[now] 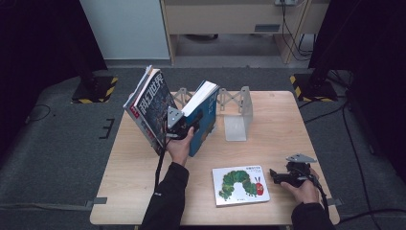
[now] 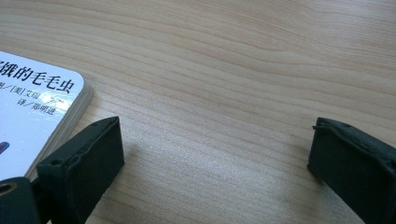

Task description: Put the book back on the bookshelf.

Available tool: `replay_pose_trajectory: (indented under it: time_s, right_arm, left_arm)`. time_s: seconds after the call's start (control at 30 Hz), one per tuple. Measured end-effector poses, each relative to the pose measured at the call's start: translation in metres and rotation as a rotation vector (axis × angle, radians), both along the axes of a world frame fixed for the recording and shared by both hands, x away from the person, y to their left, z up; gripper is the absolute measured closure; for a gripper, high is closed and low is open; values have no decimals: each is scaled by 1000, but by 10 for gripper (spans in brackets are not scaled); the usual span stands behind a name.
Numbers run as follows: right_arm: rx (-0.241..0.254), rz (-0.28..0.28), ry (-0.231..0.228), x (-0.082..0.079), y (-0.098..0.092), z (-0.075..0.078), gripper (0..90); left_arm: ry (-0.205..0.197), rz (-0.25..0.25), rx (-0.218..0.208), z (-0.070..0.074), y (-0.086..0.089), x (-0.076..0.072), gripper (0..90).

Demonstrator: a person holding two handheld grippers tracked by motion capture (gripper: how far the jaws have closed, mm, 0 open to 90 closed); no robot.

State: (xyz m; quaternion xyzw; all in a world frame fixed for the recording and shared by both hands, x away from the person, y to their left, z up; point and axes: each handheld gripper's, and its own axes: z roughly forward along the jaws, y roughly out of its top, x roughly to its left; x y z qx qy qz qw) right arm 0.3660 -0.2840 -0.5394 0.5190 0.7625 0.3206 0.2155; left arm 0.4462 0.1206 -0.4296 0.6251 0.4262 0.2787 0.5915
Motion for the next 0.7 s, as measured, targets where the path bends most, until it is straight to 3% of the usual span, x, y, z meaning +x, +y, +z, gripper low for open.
replay_pose_trajectory:
  time_s: [0.47, 0.7]
  right_arm:
    - [0, 2, 2, 0, 0, 0, 34]
    - [2, 0, 5, 1, 1, 0, 32]
  left_arm:
    - [-15, 94, -16, -3, -13, 1, 564]
    - [-24, 71, -26, -5, -11, 0, 566]
